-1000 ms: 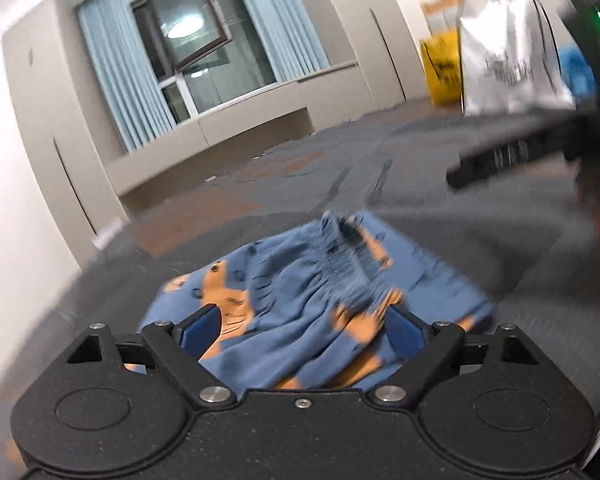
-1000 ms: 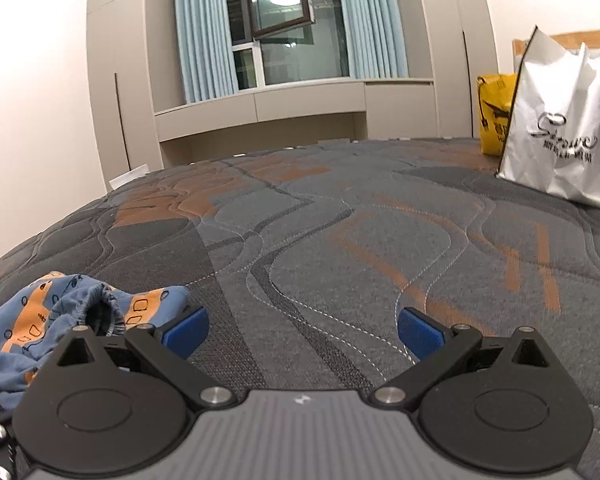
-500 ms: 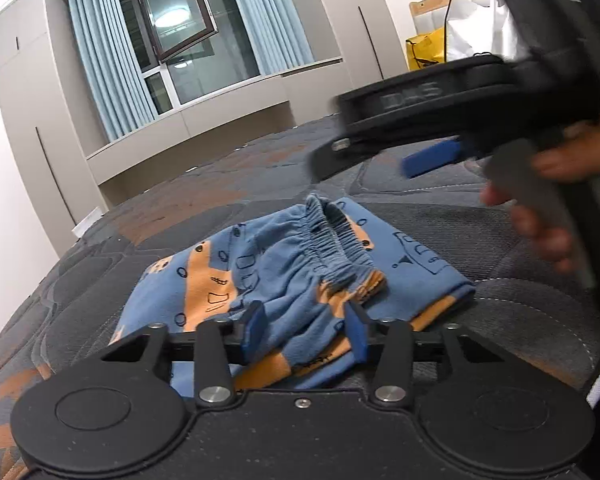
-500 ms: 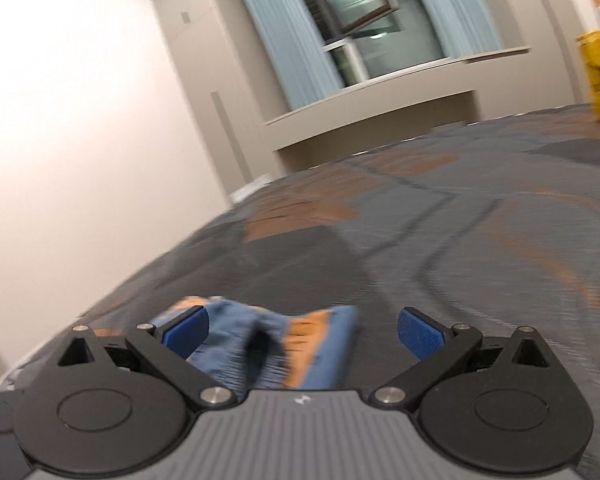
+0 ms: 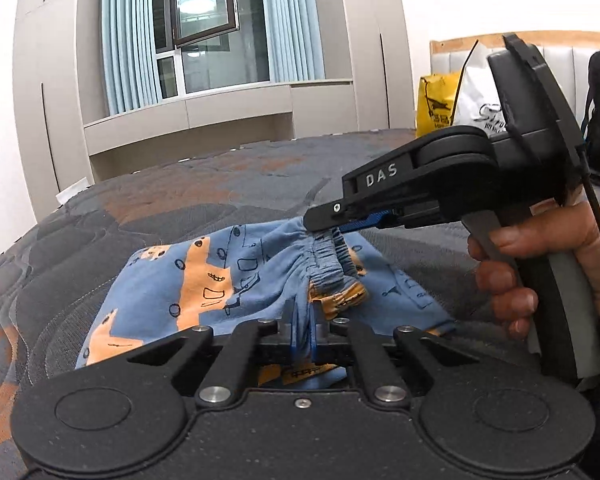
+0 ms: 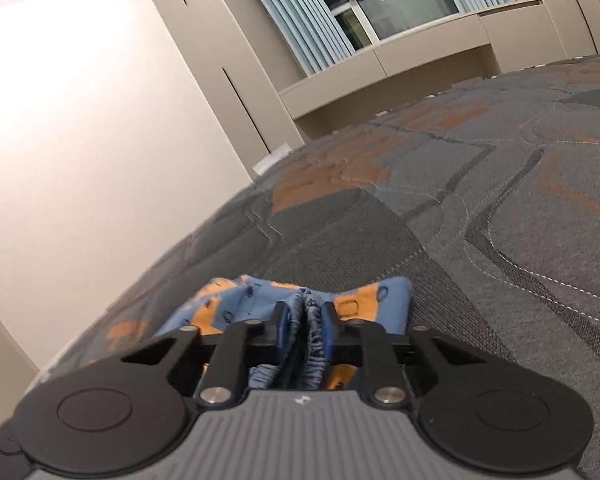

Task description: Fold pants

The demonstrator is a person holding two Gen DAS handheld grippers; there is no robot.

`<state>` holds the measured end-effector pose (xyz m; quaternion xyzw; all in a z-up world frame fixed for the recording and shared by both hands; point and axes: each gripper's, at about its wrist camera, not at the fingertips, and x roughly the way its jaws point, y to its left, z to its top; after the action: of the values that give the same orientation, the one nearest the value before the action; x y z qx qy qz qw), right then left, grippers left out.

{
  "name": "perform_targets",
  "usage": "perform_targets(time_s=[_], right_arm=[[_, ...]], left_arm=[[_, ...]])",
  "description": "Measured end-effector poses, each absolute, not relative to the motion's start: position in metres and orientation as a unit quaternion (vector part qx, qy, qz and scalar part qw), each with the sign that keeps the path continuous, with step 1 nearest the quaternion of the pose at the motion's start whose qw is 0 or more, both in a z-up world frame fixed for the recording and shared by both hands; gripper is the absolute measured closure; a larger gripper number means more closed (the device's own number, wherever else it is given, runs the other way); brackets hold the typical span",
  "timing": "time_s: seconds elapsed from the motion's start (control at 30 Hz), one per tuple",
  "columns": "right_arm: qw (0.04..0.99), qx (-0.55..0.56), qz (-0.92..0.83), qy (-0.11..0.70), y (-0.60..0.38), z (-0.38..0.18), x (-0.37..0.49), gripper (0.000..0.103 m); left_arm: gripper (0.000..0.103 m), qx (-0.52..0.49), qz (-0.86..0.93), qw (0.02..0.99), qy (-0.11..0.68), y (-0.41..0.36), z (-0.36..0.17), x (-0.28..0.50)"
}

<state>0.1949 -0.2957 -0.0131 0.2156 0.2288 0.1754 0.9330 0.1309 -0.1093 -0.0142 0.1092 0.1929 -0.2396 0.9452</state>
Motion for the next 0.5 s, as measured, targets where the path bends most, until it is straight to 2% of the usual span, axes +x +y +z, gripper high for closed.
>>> perform_targets(time_s=[0.23, 0.5], right_arm=[[0.937, 0.240, 0.154, 0.203, -0.313, -0.005, 0.171, 0.085], [0.935, 0.247, 0.104, 0.230, -0.329, -0.018, 0.166, 0.086]], left_arm=[[0.098, 0.112, -0.268, 0.937, 0.193, -0.115, -0.013, 0.125], [0.097, 0.101, -0.272, 0.933, 0.211, -0.113, -0.021, 0.130]])
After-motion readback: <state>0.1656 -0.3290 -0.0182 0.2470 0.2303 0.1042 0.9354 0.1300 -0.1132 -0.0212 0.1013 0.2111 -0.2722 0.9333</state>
